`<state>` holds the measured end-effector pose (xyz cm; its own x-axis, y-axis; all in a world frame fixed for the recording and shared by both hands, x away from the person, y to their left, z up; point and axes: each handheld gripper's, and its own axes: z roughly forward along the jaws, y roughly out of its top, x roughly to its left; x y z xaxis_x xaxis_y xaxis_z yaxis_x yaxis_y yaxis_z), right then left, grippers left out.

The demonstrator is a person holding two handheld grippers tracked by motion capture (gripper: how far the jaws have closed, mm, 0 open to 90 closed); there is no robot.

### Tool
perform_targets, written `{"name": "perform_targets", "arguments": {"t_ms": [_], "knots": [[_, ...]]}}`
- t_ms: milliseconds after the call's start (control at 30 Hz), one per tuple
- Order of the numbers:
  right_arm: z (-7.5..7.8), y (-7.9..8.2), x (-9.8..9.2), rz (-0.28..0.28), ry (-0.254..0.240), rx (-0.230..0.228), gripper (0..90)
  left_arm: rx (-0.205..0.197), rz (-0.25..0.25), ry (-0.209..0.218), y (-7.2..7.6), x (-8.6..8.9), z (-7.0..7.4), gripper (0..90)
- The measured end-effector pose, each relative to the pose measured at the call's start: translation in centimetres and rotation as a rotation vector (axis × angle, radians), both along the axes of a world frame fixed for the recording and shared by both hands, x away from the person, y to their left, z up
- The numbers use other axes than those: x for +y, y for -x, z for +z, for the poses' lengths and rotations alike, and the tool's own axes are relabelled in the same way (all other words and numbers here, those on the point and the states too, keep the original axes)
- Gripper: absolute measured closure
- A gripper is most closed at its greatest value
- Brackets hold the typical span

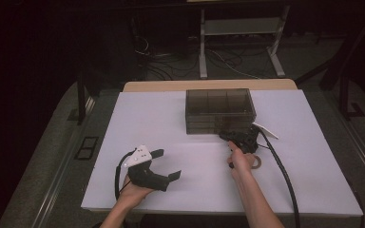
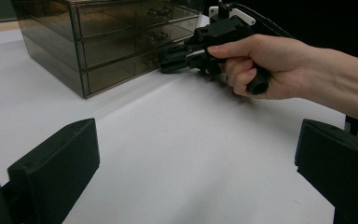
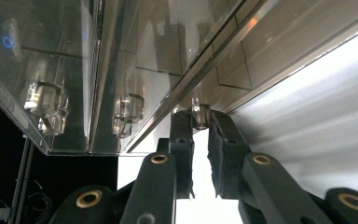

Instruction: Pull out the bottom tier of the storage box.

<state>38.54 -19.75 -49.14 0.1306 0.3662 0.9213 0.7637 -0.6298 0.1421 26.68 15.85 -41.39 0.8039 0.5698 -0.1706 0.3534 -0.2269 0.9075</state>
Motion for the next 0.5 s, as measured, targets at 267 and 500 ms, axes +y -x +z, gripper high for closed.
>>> {"name": "perform_targets", "arguments": {"t_ms": [267, 500], "knots": [[0.1, 0.1, 0.05, 0.0, 0.004, 0.007, 79.5, -0.001, 0.001, 0.0, -0.04, 0.02, -0.01, 0.0], [-0.05, 0.69, -0.03, 0.005, 0.003, -0.003, 79.5, 0.0, 0.002, -0.002, -0.03, -0.05, -0.05, 0.0]]}}
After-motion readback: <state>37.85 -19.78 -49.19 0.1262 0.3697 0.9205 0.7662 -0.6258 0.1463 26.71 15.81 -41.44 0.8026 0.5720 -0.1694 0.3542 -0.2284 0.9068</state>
